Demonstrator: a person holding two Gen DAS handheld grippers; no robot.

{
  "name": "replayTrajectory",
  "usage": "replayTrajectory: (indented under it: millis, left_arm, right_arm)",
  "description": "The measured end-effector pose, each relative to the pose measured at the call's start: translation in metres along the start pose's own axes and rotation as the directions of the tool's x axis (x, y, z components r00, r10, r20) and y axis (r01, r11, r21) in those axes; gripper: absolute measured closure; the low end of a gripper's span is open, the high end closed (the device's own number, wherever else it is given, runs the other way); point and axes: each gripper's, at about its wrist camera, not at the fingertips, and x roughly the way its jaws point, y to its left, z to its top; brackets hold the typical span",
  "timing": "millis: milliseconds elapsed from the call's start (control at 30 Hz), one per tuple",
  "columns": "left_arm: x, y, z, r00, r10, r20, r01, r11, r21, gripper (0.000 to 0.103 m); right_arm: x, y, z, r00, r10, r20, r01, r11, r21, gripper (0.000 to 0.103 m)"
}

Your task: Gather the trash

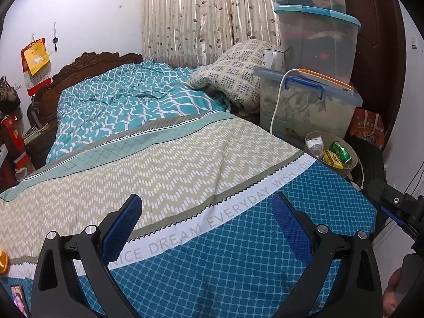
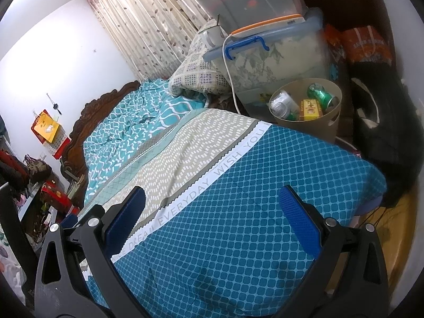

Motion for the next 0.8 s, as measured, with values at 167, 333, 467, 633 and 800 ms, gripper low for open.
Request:
replayTrajectory:
  millis: [167, 333, 467, 633, 800]
  left_arm:
    - [-0.0018, -0.0016, -0.0004, 1.0, -0.004, 0.009, 0.004, 1.0, 0.005, 0.009]
    - [-0.0064, -0.0019, 0.0007, 1.0, 0.005, 0.031, -0.005, 1.0, -0.004, 0.009]
    - [-0.0081, -0.001, 0.0021, 0.999, 0.007, 0.035, -0.006, 1.0, -0.013, 0.009]
    - [-0.0077, -0.0014, 0.0021, 1.0, -0.01, 0.023, 0.01, 1.0, -0.005, 0.009]
    - [-0.0087, -0.0025, 0.0008, 0.999, 0.024, 0.029, -0.025, 1.0, 0.007, 0.009]
  right_arm:
    - [0.0008, -0.0006, -0.0005, 1.0, -0.001, -0.003, 0.001, 1.0, 0.002, 0.003]
    - [0.0012, -0.0008, -0.0007, 1.0, 0.0, -0.003, 0.0, 1.0, 0.002, 0.003]
    - [0.0013, -0.0006, -0.0011, 1.0, -0.001, -0.006, 0.001, 1.0, 0.002, 0.003]
    - [0.0027, 0.0001, -0.0007, 1.0, 0.001, -0.01, -0.001, 1.0, -0.002, 0.003]
    - [0.0025, 0.0002, -0.0011, 1.0, 0.0, -0.01, 0.0, 1.0, -0.001, 0.003]
